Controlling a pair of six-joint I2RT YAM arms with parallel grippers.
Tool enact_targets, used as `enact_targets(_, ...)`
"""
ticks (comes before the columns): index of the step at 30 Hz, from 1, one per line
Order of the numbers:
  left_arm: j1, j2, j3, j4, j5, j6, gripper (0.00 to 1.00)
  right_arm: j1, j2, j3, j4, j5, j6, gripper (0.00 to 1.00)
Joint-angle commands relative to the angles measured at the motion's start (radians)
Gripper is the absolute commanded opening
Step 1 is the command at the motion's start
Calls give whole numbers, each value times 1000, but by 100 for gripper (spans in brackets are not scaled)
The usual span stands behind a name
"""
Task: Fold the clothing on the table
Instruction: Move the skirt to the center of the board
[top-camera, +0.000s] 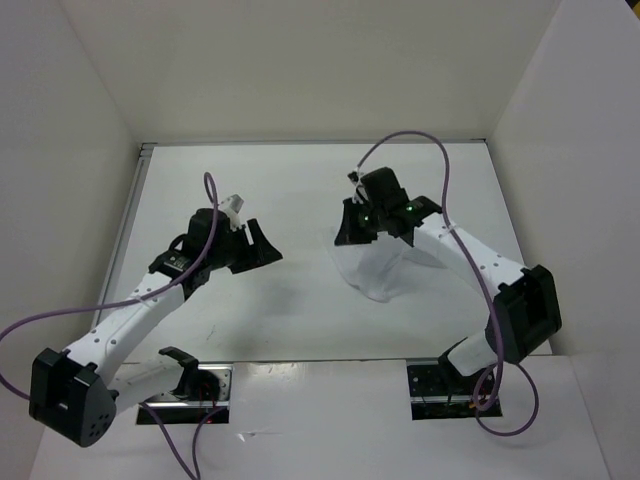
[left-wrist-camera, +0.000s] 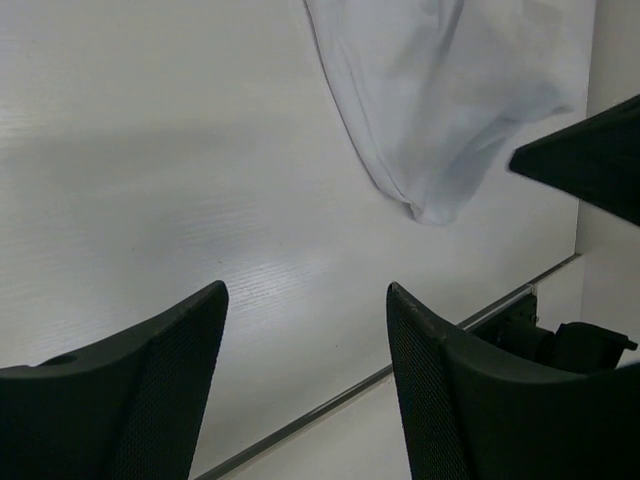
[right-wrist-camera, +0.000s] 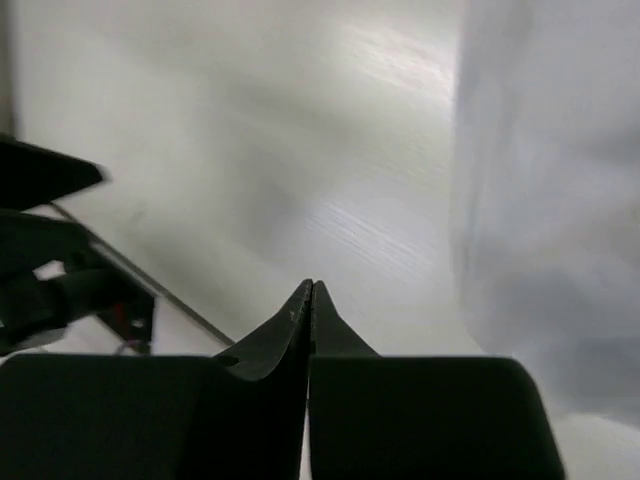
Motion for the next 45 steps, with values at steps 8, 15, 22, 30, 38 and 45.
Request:
enact_targets(8, 16, -50, -28, -18, -25, -18, 73, 1, 28, 167, -95, 204, 9, 55)
enact_targets(15, 16, -59, -37, -18, -25, -18, 73, -43, -41, -5, -176, 510, 124, 55)
enact_targets(22, 16, -41, -37, -18, -25, -8, 74, -79, 20, -65, -209, 590, 172, 55)
enact_targets(30, 45, -61, -46, -27, -25, 1, 74, -79, 200, -93, -180, 572, 163, 49)
enact_targets(38, 65, -70, -57, -27, -25, 1, 74, -79, 143, -105, -103, 371, 117, 0)
enact_targets(45, 74, -70, -57, -27, -25, 1, 74, -79, 62, -4, 86, -20, 155, 0)
